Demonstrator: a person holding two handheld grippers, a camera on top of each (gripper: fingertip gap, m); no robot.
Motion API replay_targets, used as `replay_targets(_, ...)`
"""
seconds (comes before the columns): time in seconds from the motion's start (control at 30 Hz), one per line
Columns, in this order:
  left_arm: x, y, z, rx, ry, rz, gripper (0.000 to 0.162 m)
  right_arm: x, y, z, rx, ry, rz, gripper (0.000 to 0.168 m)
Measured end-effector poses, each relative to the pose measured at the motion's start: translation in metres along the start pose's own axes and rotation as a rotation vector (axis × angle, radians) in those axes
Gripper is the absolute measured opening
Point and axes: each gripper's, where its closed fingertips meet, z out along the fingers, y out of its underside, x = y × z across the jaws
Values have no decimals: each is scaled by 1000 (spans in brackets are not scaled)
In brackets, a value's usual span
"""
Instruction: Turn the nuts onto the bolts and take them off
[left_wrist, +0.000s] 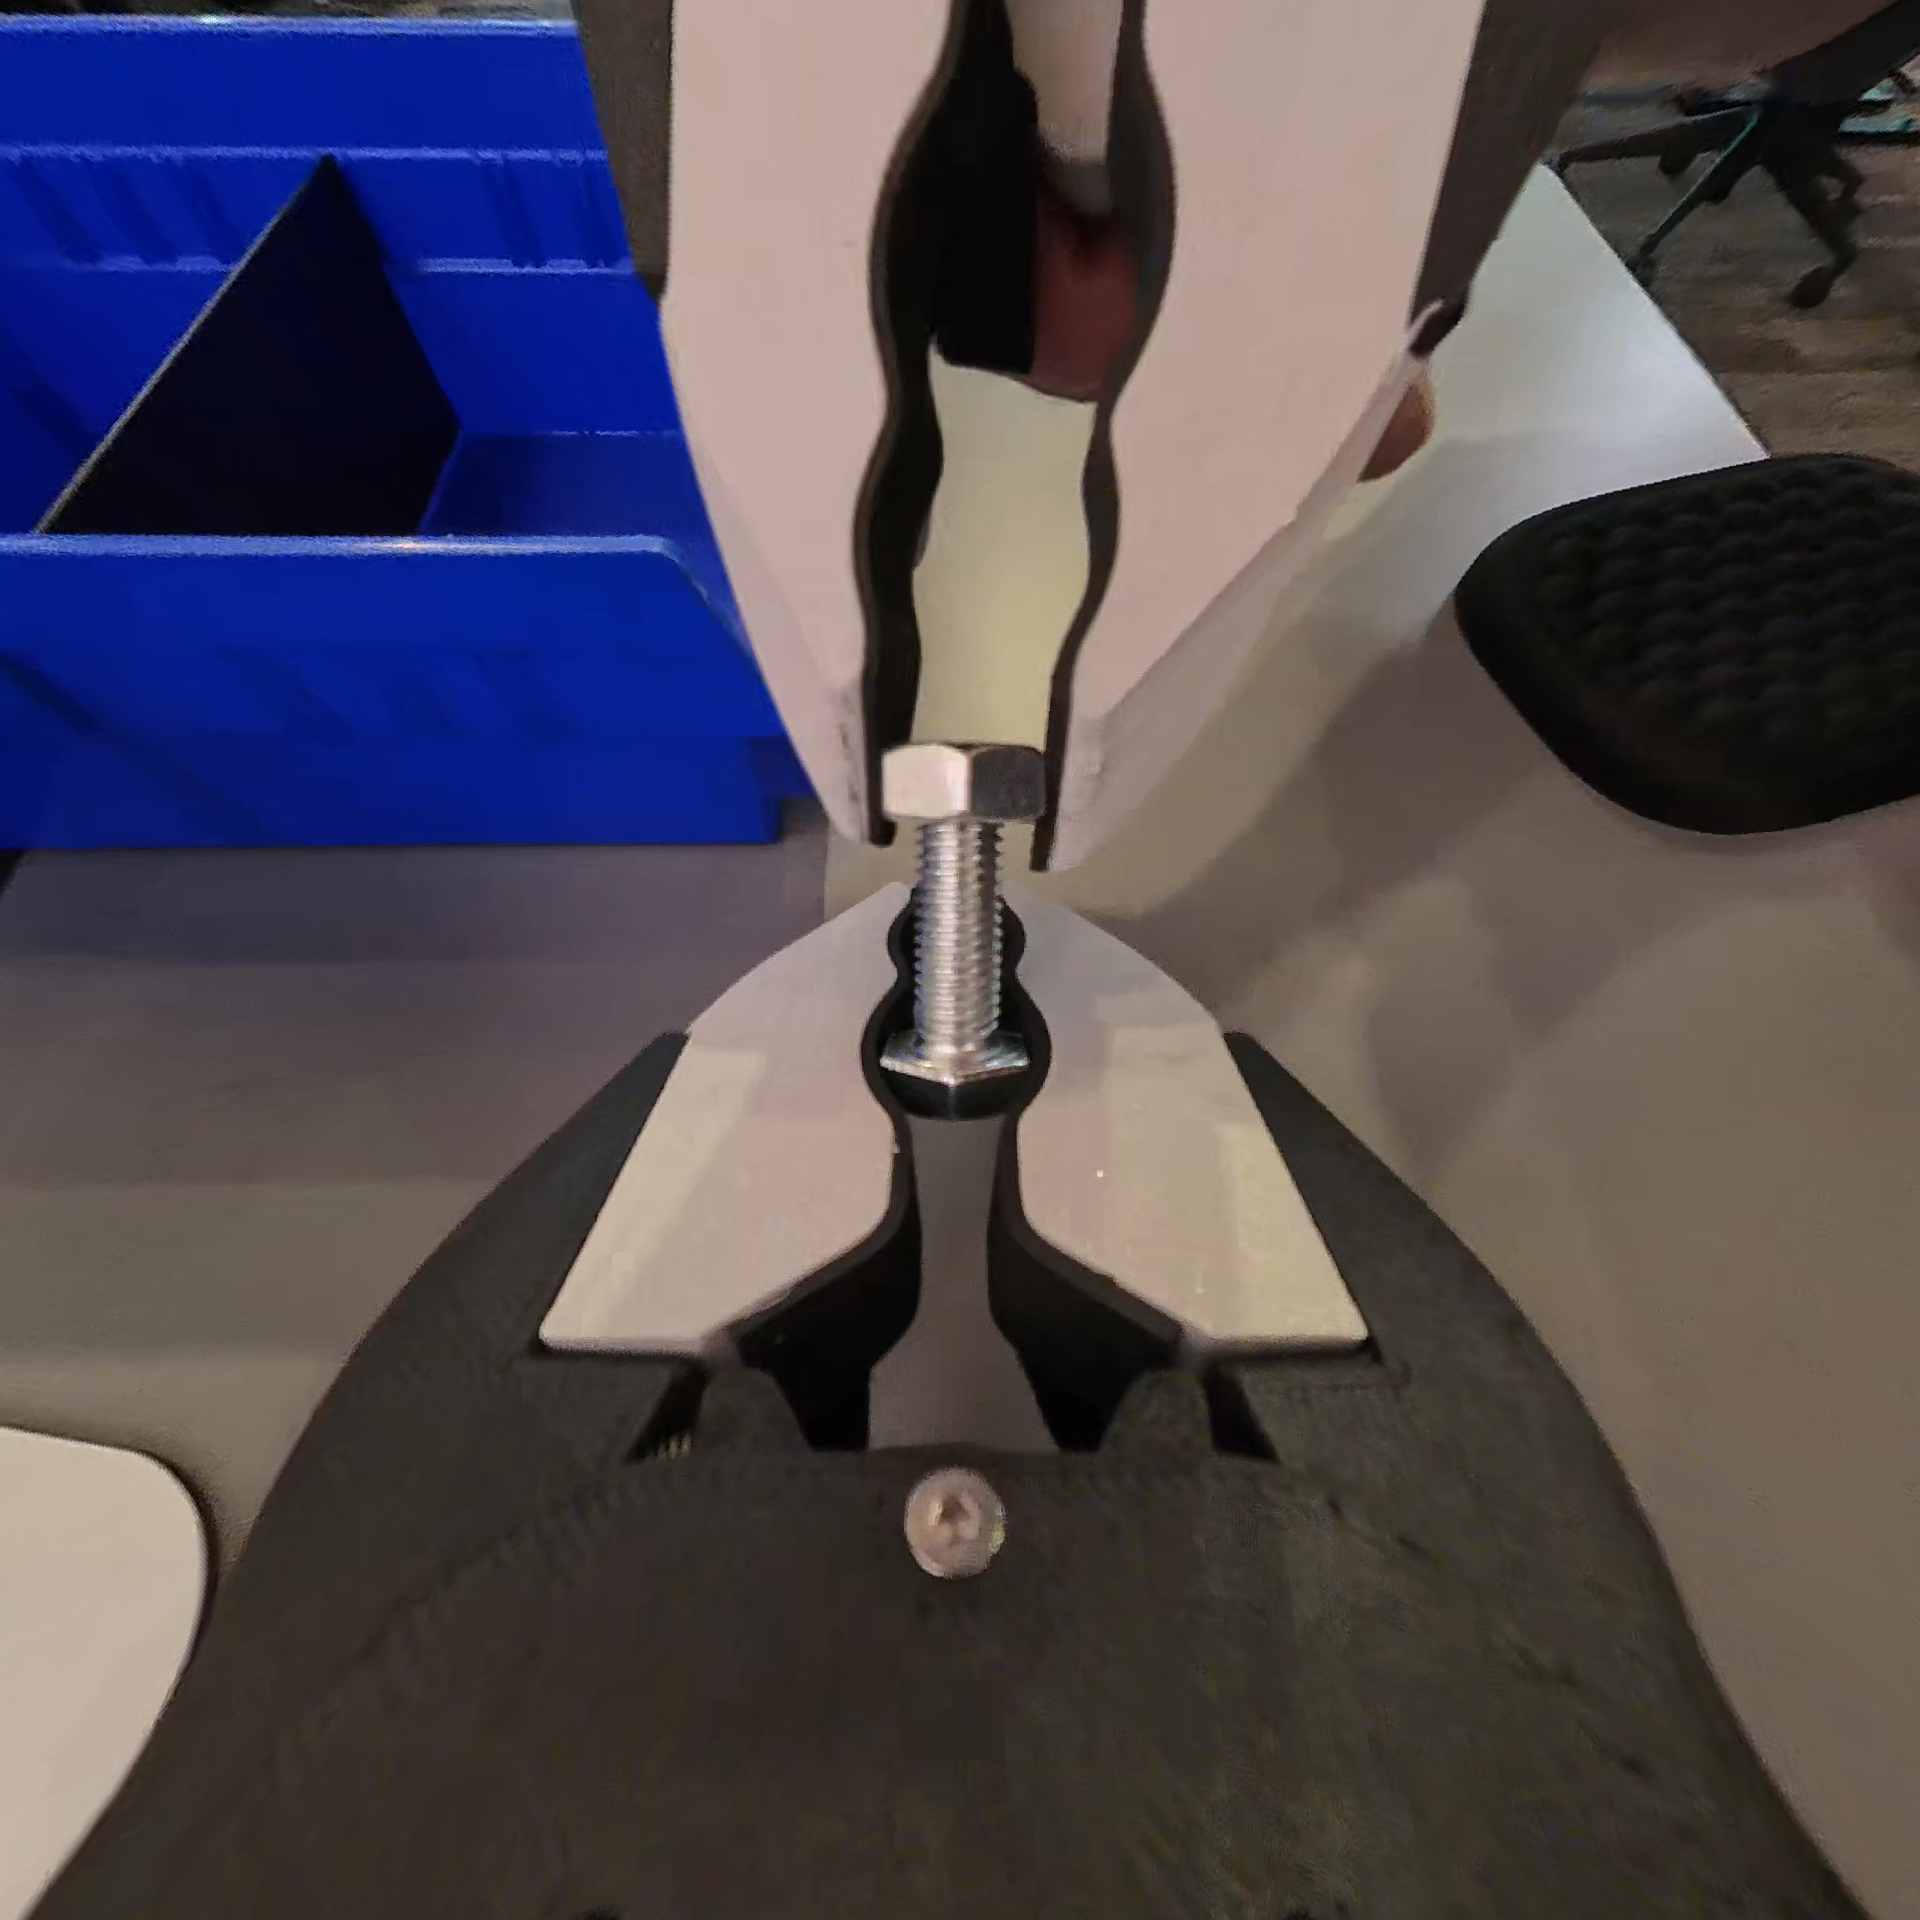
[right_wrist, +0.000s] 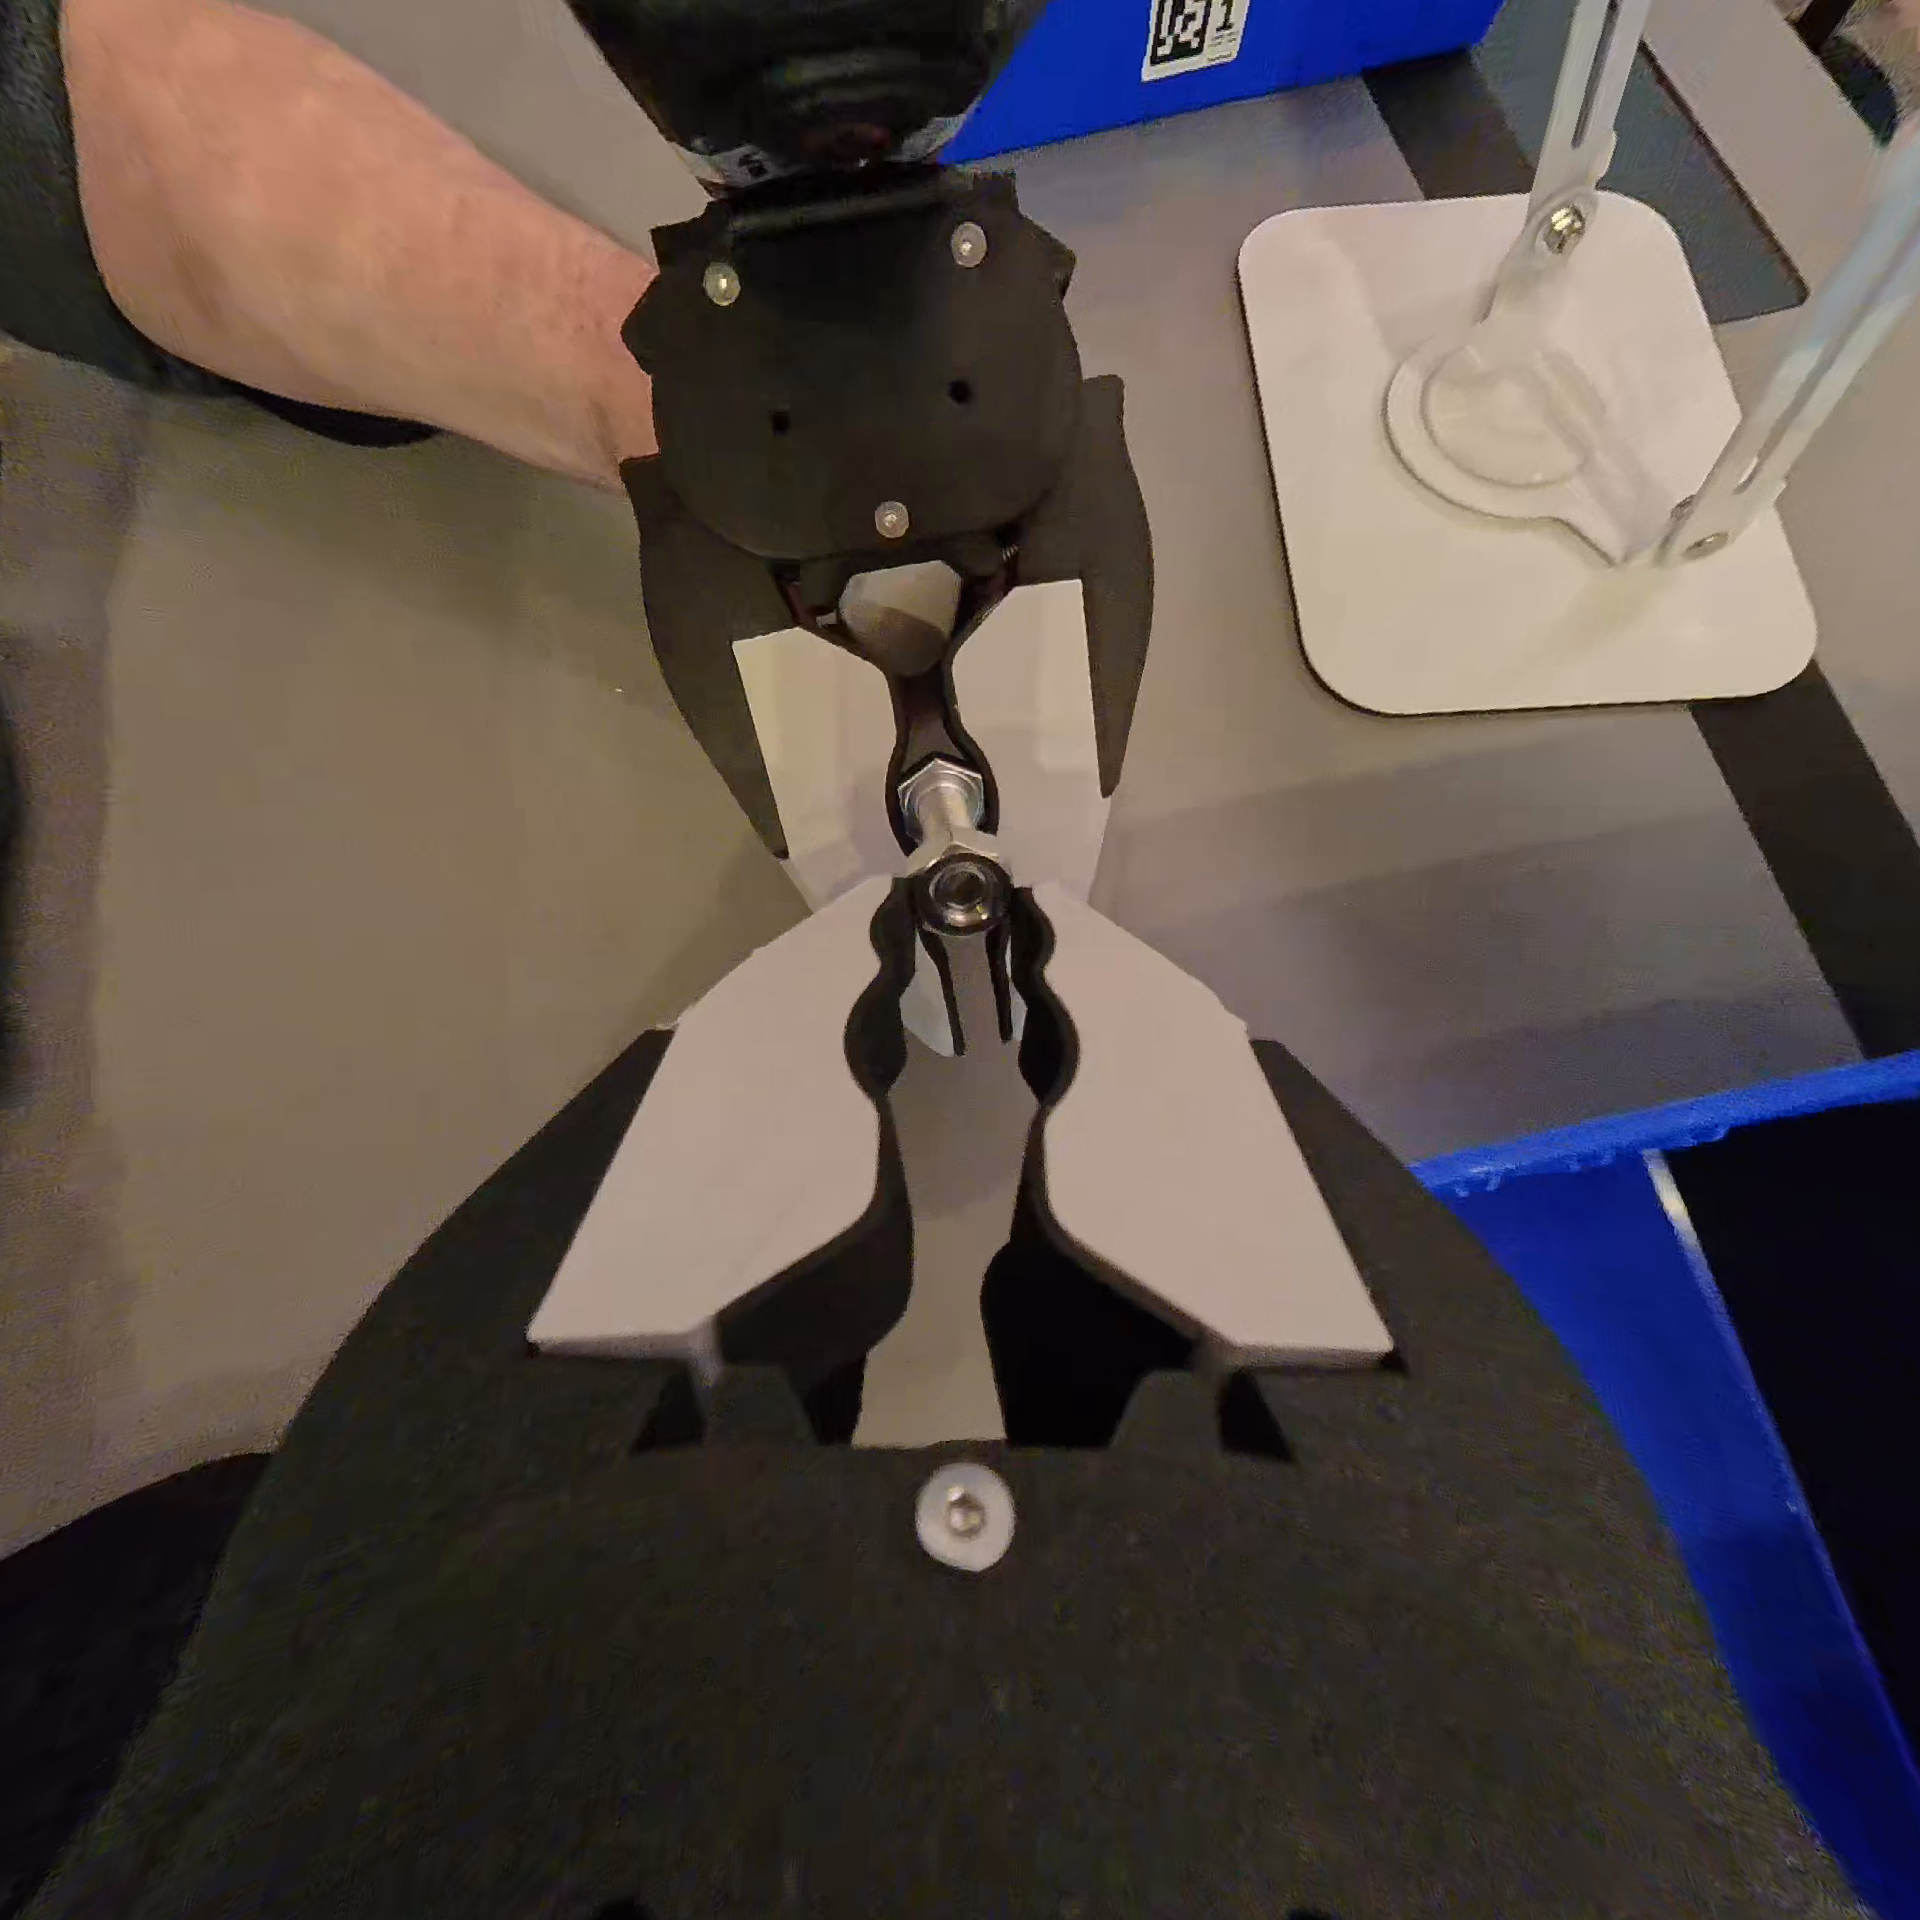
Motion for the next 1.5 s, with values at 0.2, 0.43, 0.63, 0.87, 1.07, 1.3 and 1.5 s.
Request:
replay_targets(0.2,12,2,0,10,114,-36,10,-3,3,1,-75,37,-231,17)
replay_targets(0.43,35,3,-2,42,347,-155,10,-4,6,3,-228,155,-774,17)
replay_targets(0.63,25,-3,-7,90,307,-167,10,5,0,-1,-196,172,-648,38)
replay_targets(0.87,2,-5,-7,86,105,-98,10,8,-11,-8,-6,52,-119,36)
replay_targets(1.07,-5,-4,-2,30,-35,-15,9,8,-4,3,4,-20,91,29)
replay_targets(1.3,-3,-2,-2,23,-18,-19,9,4,-5,6,-5,-16,-26,18)
replay_targets(1.5,16,0,-1,26,150,-71,10,-1,1,5,-124,28,-334,18)
